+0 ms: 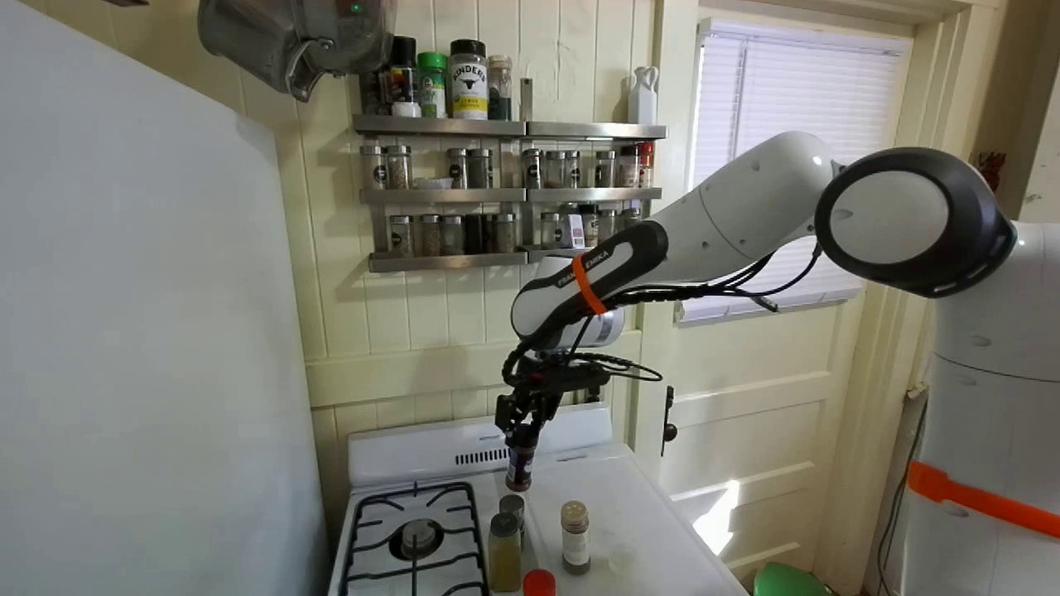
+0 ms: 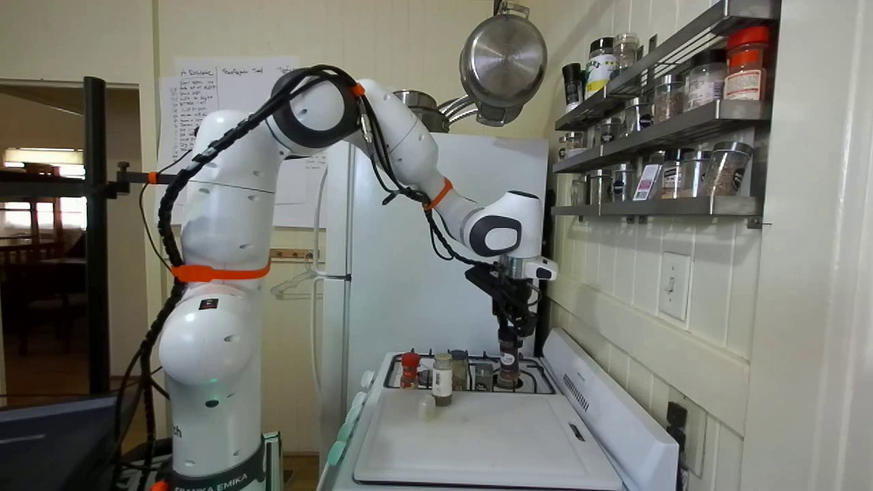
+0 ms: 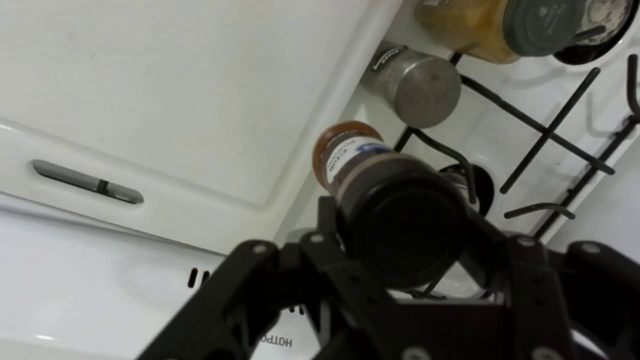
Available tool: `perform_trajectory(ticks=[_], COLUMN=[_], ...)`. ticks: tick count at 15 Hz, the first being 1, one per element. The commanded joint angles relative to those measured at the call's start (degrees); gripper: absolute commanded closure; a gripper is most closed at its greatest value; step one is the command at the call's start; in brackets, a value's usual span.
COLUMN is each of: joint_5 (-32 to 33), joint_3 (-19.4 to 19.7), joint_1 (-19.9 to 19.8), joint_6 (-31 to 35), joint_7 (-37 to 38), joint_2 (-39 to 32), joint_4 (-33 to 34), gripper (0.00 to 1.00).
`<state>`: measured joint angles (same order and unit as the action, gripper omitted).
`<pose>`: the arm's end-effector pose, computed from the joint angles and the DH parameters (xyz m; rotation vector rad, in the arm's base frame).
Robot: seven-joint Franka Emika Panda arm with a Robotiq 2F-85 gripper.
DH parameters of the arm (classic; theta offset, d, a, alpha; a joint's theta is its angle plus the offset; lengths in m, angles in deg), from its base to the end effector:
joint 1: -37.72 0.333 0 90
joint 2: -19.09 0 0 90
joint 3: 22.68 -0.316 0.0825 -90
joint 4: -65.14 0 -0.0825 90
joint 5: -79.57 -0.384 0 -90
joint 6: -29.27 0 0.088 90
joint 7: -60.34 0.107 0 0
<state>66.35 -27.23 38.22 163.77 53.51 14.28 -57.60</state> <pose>0.5615 0.0525 0.3773 -2.9562 -0.0806 -0.1829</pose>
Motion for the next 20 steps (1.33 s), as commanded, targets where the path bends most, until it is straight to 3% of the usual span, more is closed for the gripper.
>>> perform_trajectory(ticks=[1,20], joint_5=[-3.7,-17.0], joint_3=[0.8,4.5], joint_1=[0.2,-0.4], joint_6=[3.1,6.4], joint_7=[0.4,-7.4], joint_2=[3.7,7.6], joint_4=[-5.7,-14.3], gripper=[0.69,0.69])
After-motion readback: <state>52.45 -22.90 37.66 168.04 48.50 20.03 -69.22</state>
